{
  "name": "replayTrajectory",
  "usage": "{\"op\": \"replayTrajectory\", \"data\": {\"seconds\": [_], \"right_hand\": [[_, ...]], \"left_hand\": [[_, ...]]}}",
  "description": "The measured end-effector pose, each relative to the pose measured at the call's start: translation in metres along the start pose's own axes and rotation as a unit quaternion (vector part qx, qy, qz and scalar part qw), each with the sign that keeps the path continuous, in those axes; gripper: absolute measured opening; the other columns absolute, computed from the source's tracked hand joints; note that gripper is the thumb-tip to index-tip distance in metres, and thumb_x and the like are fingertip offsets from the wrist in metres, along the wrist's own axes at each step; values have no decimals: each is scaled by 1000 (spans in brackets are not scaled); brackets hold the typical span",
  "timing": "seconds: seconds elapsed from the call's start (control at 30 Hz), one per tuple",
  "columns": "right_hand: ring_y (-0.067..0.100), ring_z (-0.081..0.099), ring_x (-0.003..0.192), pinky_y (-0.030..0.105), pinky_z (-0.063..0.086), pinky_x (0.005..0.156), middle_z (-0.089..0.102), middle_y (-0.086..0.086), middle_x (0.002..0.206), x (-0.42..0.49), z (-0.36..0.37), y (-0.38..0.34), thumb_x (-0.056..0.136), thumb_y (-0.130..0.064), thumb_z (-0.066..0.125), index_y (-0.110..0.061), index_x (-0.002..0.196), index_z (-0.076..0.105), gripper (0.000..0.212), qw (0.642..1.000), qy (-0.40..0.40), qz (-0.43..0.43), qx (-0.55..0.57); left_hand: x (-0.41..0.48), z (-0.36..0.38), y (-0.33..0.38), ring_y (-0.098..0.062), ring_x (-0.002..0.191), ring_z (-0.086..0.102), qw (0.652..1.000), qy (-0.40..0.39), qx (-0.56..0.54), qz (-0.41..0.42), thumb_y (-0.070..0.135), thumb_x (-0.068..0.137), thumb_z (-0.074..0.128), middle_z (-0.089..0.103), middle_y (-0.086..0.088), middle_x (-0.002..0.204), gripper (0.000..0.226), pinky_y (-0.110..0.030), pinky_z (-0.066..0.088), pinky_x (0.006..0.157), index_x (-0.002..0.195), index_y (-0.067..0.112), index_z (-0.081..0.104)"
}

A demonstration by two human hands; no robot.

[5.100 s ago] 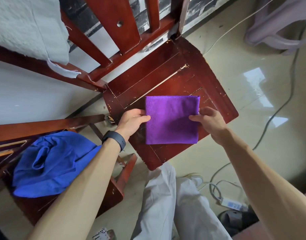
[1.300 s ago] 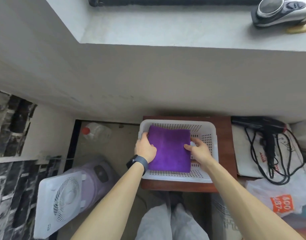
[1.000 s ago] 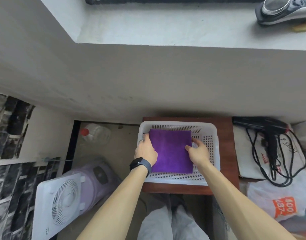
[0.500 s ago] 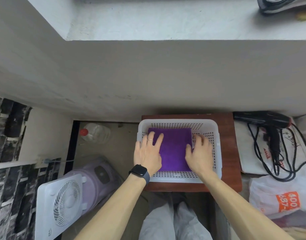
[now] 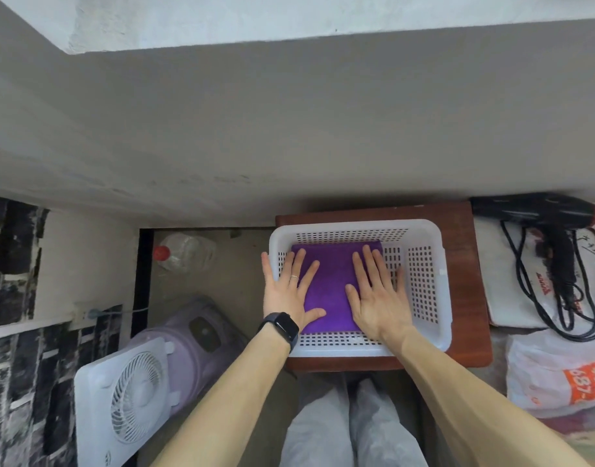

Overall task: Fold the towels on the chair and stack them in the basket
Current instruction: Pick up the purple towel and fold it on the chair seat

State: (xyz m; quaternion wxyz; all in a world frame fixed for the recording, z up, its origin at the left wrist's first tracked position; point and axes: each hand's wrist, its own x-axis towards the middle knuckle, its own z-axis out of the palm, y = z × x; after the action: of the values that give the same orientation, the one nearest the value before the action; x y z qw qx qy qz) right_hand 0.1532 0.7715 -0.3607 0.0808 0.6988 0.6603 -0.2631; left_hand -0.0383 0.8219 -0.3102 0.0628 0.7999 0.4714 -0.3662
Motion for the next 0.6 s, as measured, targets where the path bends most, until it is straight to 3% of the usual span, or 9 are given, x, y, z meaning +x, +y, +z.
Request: {"op": "replayTrajectory", "data": {"seconds": [0.1,0.23,0.37,0.5,0.6], "right_hand": [[11,-23,150,58,-4,121,-18,-8,163,-1,2,-1,102,-52,15,-30,154,-12,63,1000,-18,17,-2],[11,-31,147,57,-6,121,-31,-9,159,1,-4,-5,101,-54,7,-31,151,-23,62,998,-48,28,-9],[13,-33,146,56,0,122,-34,-7,159,0,-16,-8,100,-53,4,-28,154,-22,65,996,-83,25,-10],[20,-17,152,58,7,121,-20,2,166,-3,-47,-7,102,-48,22,-21,158,-10,71,990,-123,-29,-64],[31,21,149,54,23,119,22,10,163,-11,-88,-11,99,-42,36,-19,156,24,62,978,-141,-77,-135]], "left_hand": [[1,0,5,-32,148,-22,1000,-9,18,-7,82,85,9,-28,-13,158,94,-78,-20,100,142,22,-34],[7,1,6,-32,147,-25,999,-30,11,-18,82,85,14,-29,-12,158,95,-77,-27,94,148,26,-28],[5,-2,5,-30,147,-25,999,-22,-32,-1,78,89,21,-27,-10,160,91,-74,-21,103,151,27,-23],[-22,-17,0,-28,150,-14,991,7,-129,-22,50,98,38,-11,-8,164,72,-64,-9,115,157,26,4],[-61,-28,5,-25,151,-2,954,46,-279,-99,38,96,43,1,-5,165,66,-59,0,118,156,26,16]]}}
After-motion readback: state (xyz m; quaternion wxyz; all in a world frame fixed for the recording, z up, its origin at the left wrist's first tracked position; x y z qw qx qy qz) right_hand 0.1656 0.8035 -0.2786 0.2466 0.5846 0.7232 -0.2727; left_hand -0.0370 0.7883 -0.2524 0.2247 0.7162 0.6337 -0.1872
